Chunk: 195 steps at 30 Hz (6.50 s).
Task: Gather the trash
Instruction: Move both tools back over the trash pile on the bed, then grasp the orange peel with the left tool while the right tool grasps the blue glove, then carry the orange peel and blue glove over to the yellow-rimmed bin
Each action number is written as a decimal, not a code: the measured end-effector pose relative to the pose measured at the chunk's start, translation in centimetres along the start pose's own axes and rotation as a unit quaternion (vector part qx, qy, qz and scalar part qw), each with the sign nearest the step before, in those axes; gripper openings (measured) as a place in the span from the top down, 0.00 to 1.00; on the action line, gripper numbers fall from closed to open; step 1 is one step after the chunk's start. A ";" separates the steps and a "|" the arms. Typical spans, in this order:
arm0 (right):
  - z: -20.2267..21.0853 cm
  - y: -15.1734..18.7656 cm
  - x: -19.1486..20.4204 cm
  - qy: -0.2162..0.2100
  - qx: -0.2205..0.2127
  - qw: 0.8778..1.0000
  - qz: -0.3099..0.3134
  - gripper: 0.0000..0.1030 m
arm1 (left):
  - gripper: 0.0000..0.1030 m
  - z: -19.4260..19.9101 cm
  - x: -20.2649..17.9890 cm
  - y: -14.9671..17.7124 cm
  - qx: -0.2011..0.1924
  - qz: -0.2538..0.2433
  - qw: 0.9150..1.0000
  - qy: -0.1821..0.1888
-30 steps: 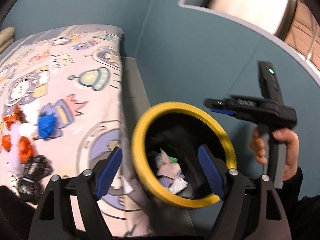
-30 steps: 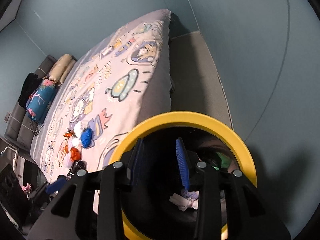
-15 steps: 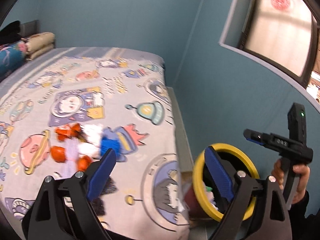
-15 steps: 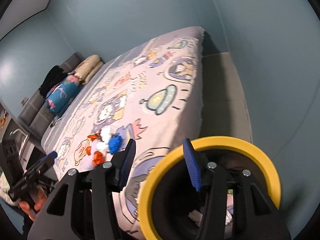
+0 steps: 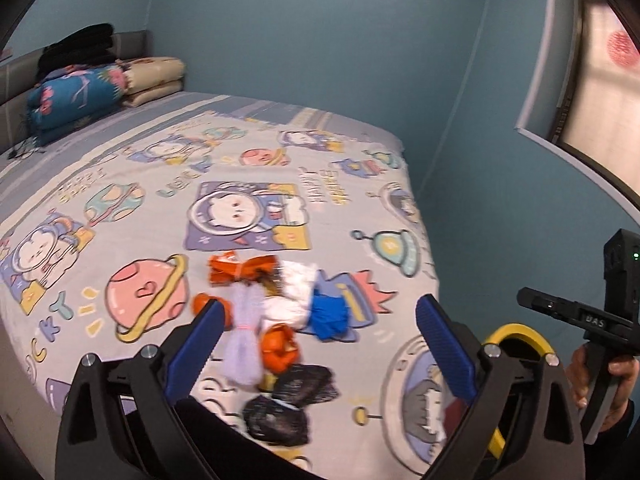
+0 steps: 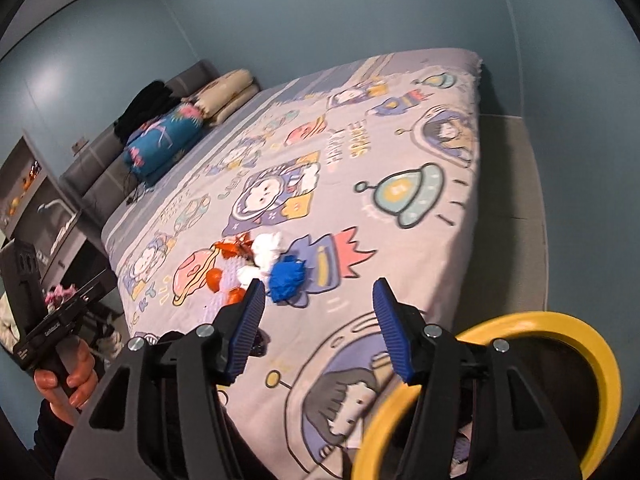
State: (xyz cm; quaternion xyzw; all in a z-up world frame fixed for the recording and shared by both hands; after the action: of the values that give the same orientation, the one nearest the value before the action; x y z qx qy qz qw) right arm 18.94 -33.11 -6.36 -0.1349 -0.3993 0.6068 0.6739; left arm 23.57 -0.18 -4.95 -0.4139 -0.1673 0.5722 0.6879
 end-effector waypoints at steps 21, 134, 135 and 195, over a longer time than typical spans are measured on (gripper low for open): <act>-15.0 0.6 4.2 0.010 0.108 0.991 0.076 0.49 | 0.10 -9.5 10.9 2.9 0.075 0.081 0.991 -0.078; -8.1 1.2 10.4 0.015 0.077 0.987 0.138 0.91 | 0.65 -2.1 11.7 3.1 0.031 0.063 0.994 -0.082; -7.6 1.3 10.2 0.013 0.075 0.988 0.136 0.91 | 0.65 -1.8 11.4 3.2 0.029 0.062 0.994 -0.080; 12.4 5.3 -7.4 0.129 -0.039 0.990 -0.037 0.90 | 0.65 0.3 -21.5 6.2 0.032 -0.150 0.977 0.147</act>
State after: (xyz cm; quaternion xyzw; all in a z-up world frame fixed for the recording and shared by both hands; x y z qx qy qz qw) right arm 6.94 -42.55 -4.67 -0.2232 -0.3372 0.5427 0.7361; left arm 13.16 -19.94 -4.22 -0.4415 -0.1055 0.4004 0.7960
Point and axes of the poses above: each gripper's, at about its wrist camera, not at the fingertips, and z roughly against the way its jaws point, x to its left, y to its underside, the point moved 2 cm from there along -z, roughly the way its jaws point, and after that the axes turned 1 degree about z, right-handed, at the moved point
